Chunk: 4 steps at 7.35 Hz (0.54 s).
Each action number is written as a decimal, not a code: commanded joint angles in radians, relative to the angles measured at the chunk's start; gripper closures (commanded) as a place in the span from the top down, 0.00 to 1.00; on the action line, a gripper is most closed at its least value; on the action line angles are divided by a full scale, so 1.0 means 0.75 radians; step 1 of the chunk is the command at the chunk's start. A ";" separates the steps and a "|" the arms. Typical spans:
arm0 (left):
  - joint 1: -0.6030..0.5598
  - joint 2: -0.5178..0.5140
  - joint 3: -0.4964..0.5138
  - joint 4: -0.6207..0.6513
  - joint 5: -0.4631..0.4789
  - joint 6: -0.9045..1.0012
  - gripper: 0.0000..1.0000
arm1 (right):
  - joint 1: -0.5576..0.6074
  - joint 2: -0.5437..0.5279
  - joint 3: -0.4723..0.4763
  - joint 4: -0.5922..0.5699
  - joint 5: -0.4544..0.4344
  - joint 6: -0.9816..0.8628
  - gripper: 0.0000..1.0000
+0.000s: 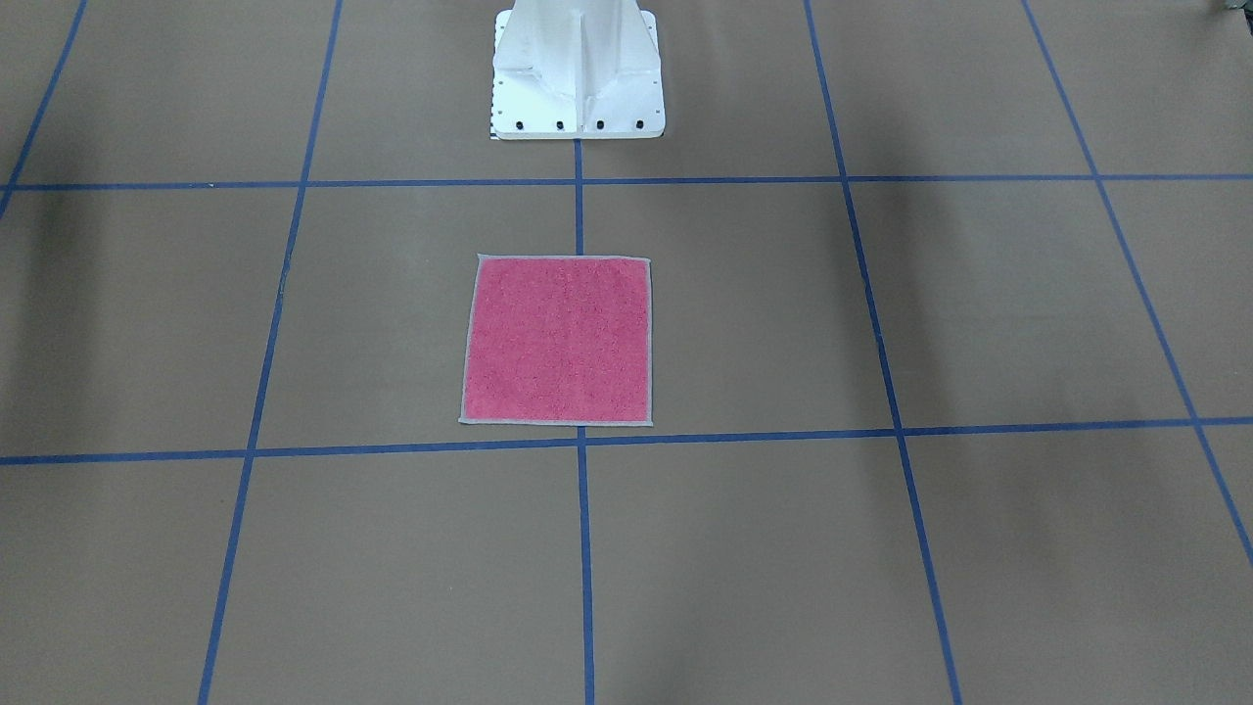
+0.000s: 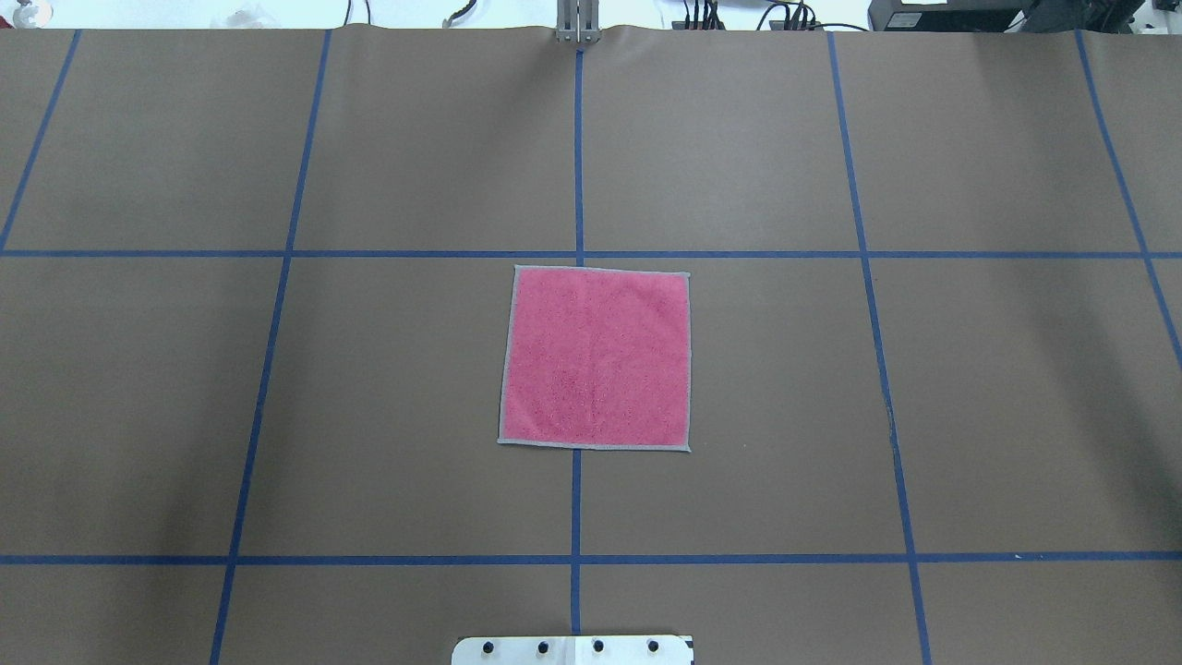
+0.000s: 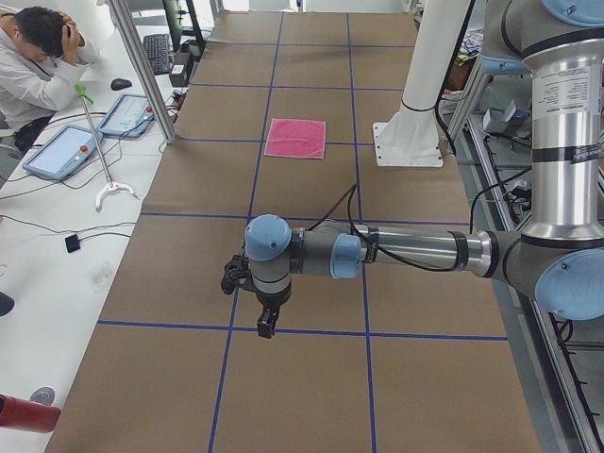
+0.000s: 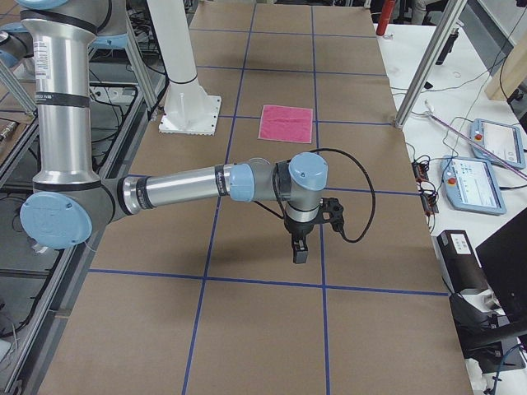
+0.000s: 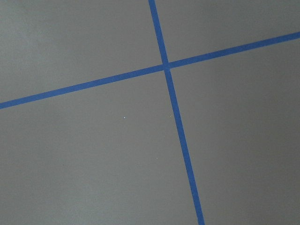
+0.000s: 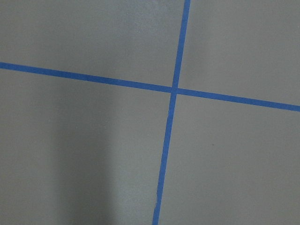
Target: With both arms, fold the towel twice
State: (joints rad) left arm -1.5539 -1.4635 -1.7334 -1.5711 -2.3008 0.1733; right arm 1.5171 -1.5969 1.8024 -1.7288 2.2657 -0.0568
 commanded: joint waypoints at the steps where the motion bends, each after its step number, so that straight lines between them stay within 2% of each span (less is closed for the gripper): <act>1: 0.000 0.000 -0.008 -0.002 0.000 0.000 1.00 | 0.000 0.000 0.000 0.000 0.000 0.000 1.00; 4: 0.002 -0.002 -0.016 -0.002 0.012 -0.010 1.00 | 0.000 0.014 0.010 0.000 0.006 -0.008 1.00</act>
State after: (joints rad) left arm -1.5535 -1.4636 -1.7446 -1.5712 -2.2949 0.1667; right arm 1.5175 -1.5908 1.8051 -1.7288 2.2659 -0.0580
